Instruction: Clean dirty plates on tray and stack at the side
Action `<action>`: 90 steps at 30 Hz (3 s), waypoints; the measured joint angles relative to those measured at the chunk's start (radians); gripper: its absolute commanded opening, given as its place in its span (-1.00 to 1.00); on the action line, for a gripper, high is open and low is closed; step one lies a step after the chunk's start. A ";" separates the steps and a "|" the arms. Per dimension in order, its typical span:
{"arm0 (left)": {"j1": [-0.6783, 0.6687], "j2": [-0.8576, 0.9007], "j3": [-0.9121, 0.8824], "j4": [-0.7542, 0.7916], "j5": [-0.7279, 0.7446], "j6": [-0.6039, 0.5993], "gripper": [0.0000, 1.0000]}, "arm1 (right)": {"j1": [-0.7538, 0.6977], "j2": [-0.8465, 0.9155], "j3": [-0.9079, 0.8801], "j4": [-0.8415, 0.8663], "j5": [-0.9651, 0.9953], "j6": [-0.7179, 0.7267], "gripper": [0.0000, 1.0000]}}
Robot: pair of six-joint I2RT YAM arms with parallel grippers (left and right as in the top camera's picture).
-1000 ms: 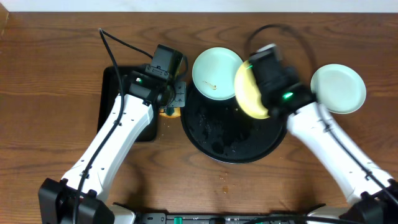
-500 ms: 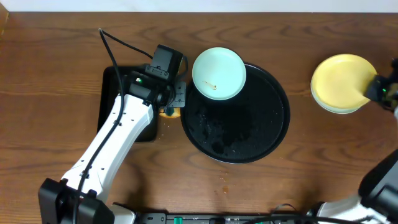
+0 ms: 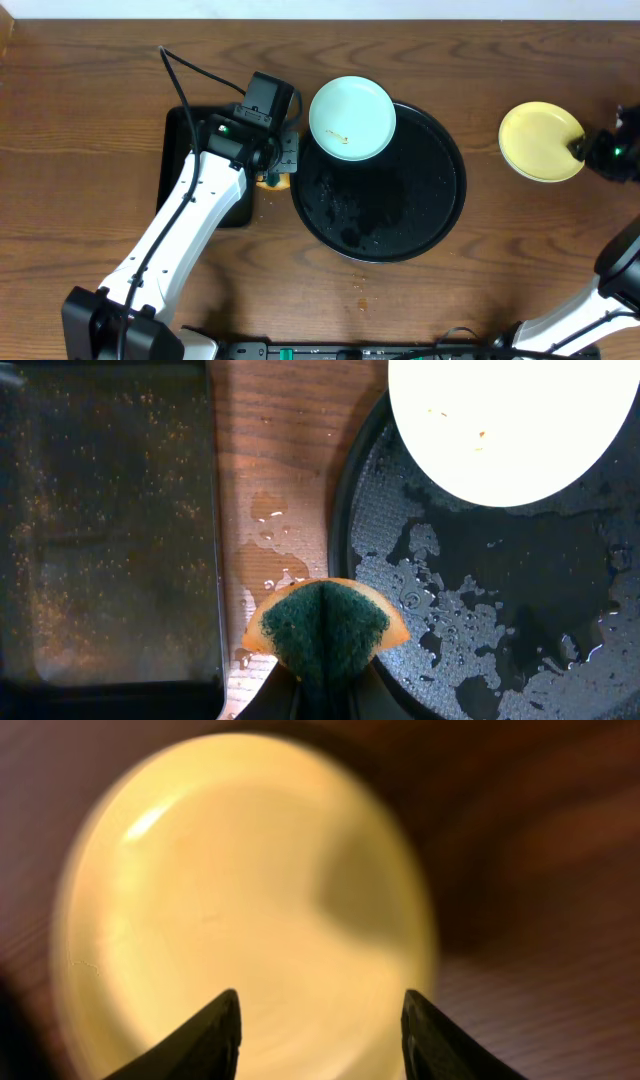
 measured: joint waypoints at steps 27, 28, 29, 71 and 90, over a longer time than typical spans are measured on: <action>0.000 0.004 0.000 0.000 0.000 0.000 -0.85 | 0.880 0.277 0.249 0.123 0.173 0.063 -0.78; 0.000 0.004 0.000 -0.001 0.000 0.000 -0.85 | 0.880 0.277 0.250 0.119 0.166 0.075 -0.81; 0.000 0.004 0.000 0.000 0.000 0.000 -0.85 | 0.879 0.274 0.250 0.102 0.159 0.086 -0.90; 0.000 0.006 0.000 -0.015 0.000 0.000 -0.85 | 0.752 0.106 0.224 -0.305 0.236 -0.201 -0.25; 0.000 0.006 0.000 -0.015 0.000 0.000 -0.85 | 0.782 0.138 0.116 -0.212 0.214 -0.235 -0.98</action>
